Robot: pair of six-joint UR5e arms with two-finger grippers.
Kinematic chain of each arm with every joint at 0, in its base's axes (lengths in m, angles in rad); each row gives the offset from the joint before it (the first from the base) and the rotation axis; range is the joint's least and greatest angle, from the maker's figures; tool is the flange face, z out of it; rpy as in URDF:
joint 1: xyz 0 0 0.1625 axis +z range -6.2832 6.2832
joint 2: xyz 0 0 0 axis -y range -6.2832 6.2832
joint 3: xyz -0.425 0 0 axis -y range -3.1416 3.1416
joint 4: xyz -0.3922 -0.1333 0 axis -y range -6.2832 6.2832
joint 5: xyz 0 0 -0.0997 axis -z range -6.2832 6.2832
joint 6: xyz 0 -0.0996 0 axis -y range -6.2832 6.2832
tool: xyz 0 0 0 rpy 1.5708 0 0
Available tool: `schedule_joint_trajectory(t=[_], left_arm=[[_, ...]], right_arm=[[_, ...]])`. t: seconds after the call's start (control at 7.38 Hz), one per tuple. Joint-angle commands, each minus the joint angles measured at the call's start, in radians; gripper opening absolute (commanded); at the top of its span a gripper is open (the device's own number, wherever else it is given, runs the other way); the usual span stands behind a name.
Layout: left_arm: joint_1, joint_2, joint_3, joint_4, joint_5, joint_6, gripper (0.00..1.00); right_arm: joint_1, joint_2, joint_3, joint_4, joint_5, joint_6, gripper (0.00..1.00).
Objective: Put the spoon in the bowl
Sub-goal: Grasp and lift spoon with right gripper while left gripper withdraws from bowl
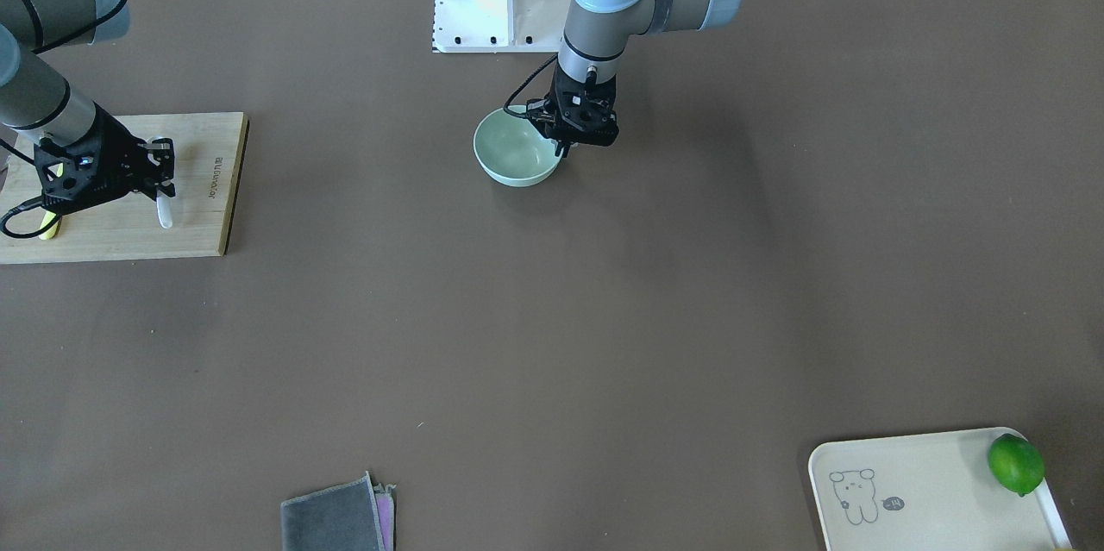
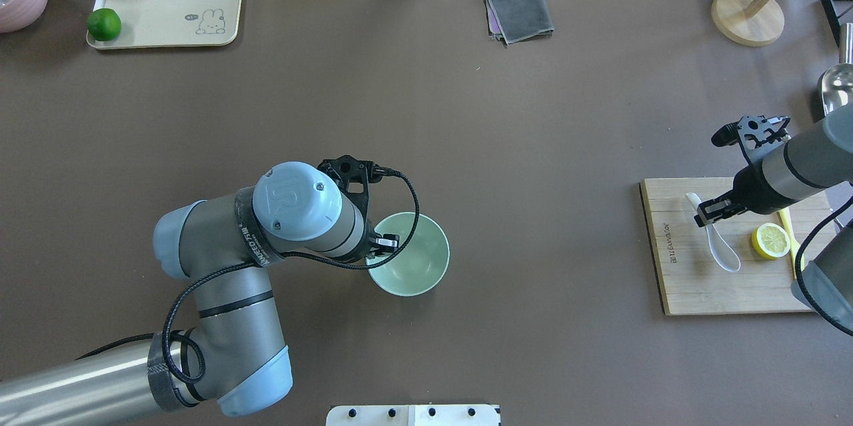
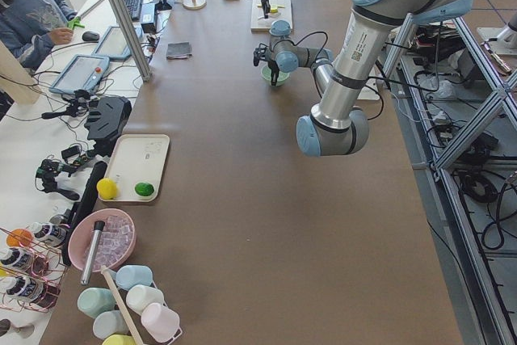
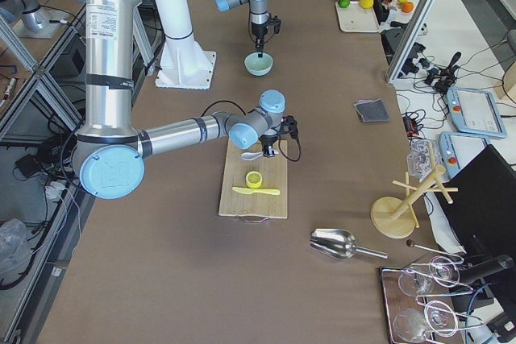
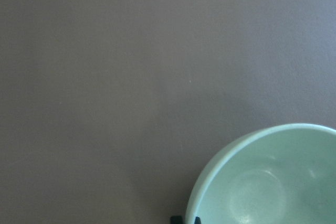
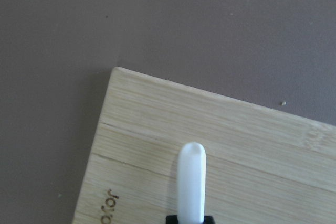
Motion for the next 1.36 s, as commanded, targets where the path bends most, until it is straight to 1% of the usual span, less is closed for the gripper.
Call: schedule_joint_trajectory(t=[0.0,0.14,0.27,0.41,0.54,0.68,0.81,0.95,1.08,1.22], left_arm=[[0.001,0.0,-0.001,-0.002,0.0,0.003,0.69],[-0.002,0.0,-0.014,-0.002,-0.002,0.006,0.98],[-0.02,0.012,-0.059,0.0,-0.005,0.011,0.98],[-0.054,0.065,-0.124,0.002,-0.015,0.02,0.98],[-0.12,0.13,-0.187,0.002,-0.088,0.085,0.98],[-0.19,0.217,-0.238,0.0,-0.154,0.159,0.98],[-0.248,0.278,-0.248,-0.003,-0.185,0.255,0.98],[-0.304,0.337,-0.248,-0.006,-0.211,0.361,0.98],[-0.359,0.38,-0.243,-0.008,-0.241,0.453,0.98],[-0.411,0.406,-0.237,-0.008,-0.27,0.53,0.98]], right_arm=[[0.004,0.015,0.013,0.0,0.0,0.003,0.0],[0.005,0.027,0.04,-0.005,-0.002,0.008,0.0],[0.011,0.059,0.044,-0.005,-0.002,0.032,0.0],[0.008,0.131,0.045,-0.043,-0.008,0.098,0.0],[-0.008,0.224,0.05,-0.116,-0.015,0.168,0.0],[-0.054,0.304,0.05,-0.148,-0.049,0.267,0.0],[-0.127,0.369,0.05,-0.152,-0.107,0.391,0.0],[-0.193,0.456,0.05,-0.202,-0.186,0.502,0.0],[-0.252,0.572,0.048,-0.327,-0.246,0.562,0.0],[-0.31,0.664,0.042,-0.409,-0.302,0.633,0.0]])
